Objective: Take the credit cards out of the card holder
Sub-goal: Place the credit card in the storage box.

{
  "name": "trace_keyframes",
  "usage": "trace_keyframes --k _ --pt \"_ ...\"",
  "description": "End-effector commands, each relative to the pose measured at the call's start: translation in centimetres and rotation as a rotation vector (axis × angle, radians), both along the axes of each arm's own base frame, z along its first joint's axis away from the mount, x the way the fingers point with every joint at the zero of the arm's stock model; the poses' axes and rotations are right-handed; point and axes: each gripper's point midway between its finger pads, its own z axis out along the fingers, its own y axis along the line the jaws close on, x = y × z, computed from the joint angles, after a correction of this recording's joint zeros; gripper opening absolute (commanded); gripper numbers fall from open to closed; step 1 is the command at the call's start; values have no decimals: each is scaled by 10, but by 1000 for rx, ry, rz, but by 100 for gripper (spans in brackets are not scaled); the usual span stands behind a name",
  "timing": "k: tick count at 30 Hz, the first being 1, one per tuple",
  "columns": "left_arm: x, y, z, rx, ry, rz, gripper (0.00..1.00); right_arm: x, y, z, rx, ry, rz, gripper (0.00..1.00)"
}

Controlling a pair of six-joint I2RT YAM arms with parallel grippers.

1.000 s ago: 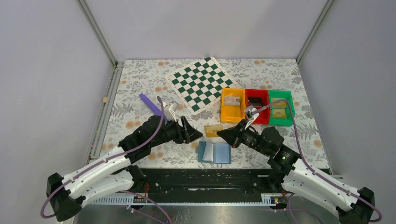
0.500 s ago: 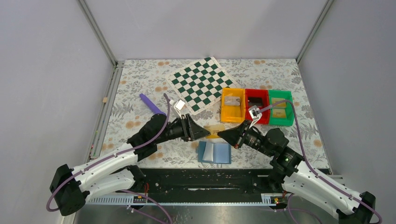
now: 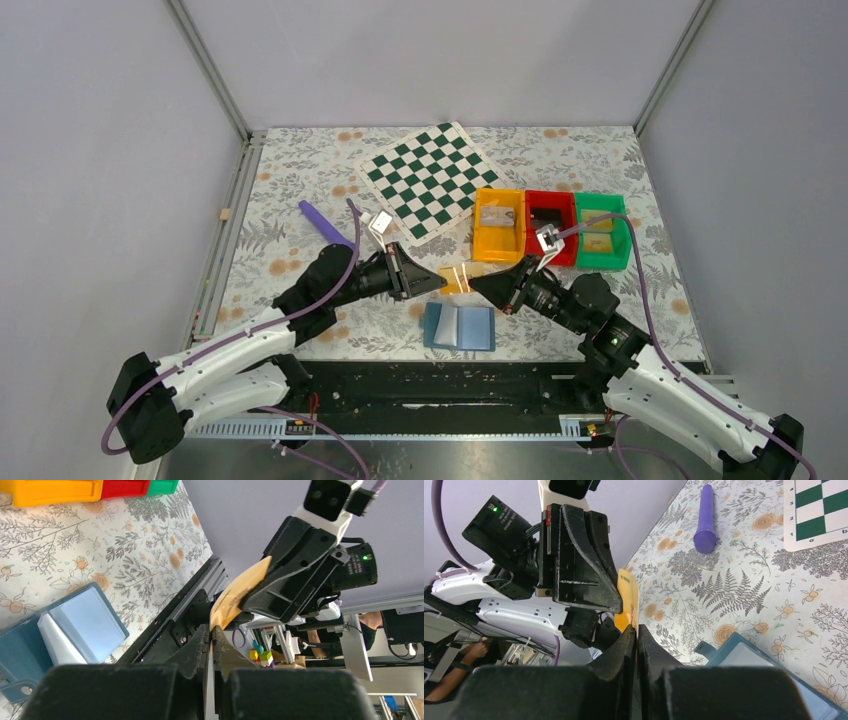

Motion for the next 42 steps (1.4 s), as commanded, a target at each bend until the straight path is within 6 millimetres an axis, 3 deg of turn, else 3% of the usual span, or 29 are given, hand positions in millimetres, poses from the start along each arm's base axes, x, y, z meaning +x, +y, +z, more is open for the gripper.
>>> trace_keyframes --k 1,6,11,27,35,40,42 --pt "-4 -2 27 -93 -47 -24 0 -1 1 6 9 2 5 13" --pt "-4 0 27 -84 -41 -14 0 2 -2 3 -21 11 -16 26" --pt "-3 0 27 -85 -36 -11 0 5 -6 -1 -52 26 -40 47" --pt "-3 -3 26 -93 -26 -28 0 17 -22 17 -104 -19 -139 55" --pt "-7 -2 26 -111 -18 -45 0 22 -15 12 -122 20 -128 52" --pt "-6 -2 22 -122 -9 -34 0 27 -16 -1 -139 56 -141 52" --pt "-6 -3 21 -123 -4 -40 0 24 -13 -2 -128 62 -115 48"
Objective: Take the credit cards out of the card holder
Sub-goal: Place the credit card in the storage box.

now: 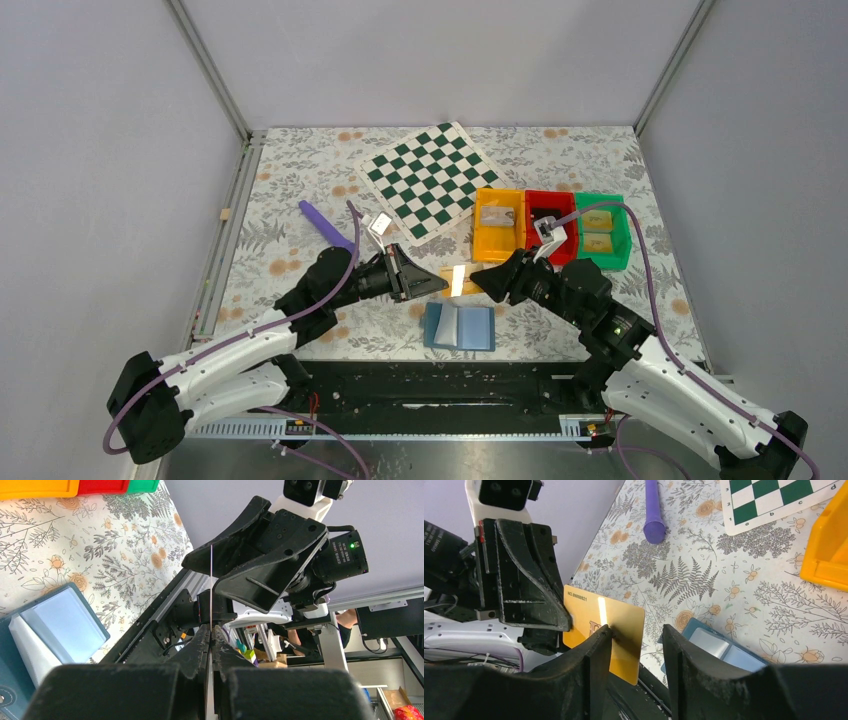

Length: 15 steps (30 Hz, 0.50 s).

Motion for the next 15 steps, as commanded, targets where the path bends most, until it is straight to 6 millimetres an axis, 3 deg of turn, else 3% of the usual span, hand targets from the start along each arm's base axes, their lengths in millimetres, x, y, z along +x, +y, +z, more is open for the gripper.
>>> trace_keyframes --k 1,6,9,12,15 --pt "-1 -2 13 -62 -38 -16 0 0 4 15 57 -15 23 43" --pt "4 -1 2 -36 -16 10 0 0 4 23 89 -49 32 0" --pt "5 -2 -1 -34 -11 7 3 1 7 29 92 -59 51 0" --pt "6 -2 -5 -11 -6 3 33 8 5 34 65 -76 51 0" --pt "8 2 -11 35 -3 23 67 25 -17 42 -19 -112 -12 0"
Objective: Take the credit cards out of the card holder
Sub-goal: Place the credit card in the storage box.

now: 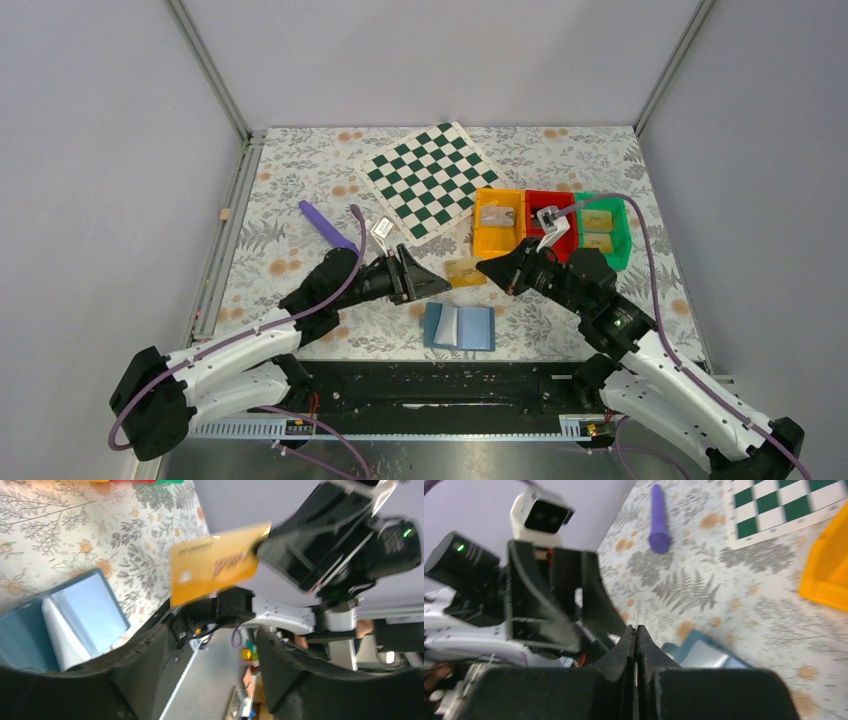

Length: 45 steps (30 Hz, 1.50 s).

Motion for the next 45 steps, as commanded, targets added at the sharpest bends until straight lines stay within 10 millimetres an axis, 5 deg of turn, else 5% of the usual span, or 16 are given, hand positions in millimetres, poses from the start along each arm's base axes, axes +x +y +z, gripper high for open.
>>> trace_keyframes --k 1,6,11,18,27,37,45 --pt "1 2 18 -5 -61 2 73 26 -29 34 -90 -114 -77 0" --pt "6 19 12 147 -88 54 98 54 -72 50 -346 -148 -164 0" --pt "14 44 10 345 -137 120 99 90 -122 54 -510 -113 -280 0" --pt "23 74 7 559 -227 158 99 136 -191 46 -436 74 -325 0" --pt "45 120 -5 729 -264 367 99 172 -274 -5 -588 258 -420 0" --pt "63 147 1 796 -298 538 99 217 -316 -37 -701 278 -366 0" --pt "77 142 9 819 -331 555 99 242 -327 -74 -684 324 -346 0"
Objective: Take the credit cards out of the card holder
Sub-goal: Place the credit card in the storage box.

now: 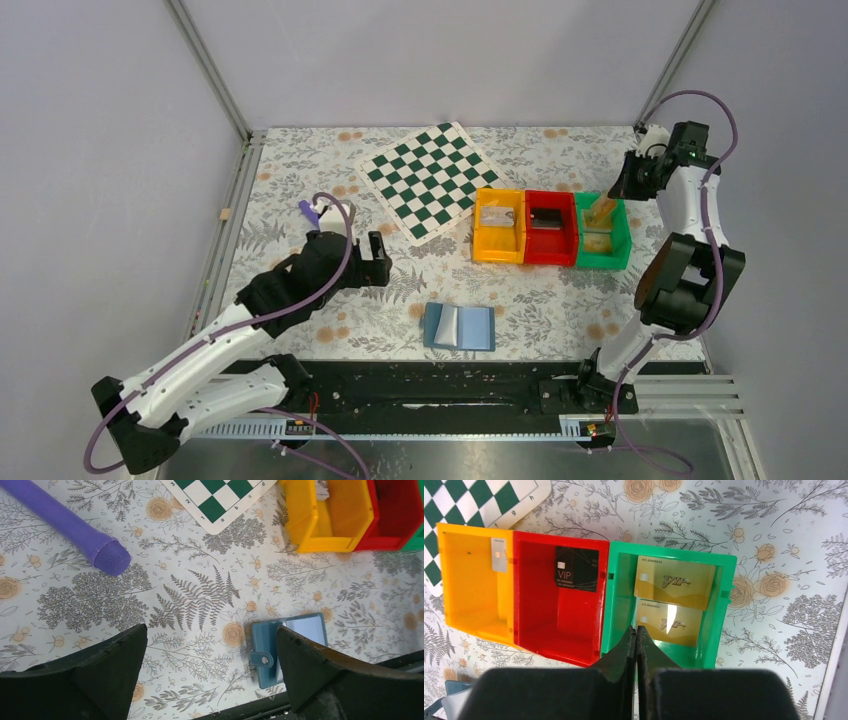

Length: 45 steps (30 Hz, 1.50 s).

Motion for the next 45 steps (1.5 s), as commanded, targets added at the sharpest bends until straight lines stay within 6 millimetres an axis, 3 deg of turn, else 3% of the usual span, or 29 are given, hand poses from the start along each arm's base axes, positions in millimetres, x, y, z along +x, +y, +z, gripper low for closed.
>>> trace_keyframes --k 1,5,15,32,45 --pt "19 -3 23 13 -74 32 99 18 -9 -3 -19 -28 16 0" --pt "22 -4 22 20 -65 44 99 27 -13 -18 5 -11 -6 0" --pt "20 -6 12 -3 -44 56 99 46 -12 -28 103 -19 -81 0" --pt "20 -11 0 1 -17 45 99 48 -9 -59 176 41 -120 2" --pt "19 -15 -4 -15 -7 35 99 45 -16 -69 164 61 -139 4"
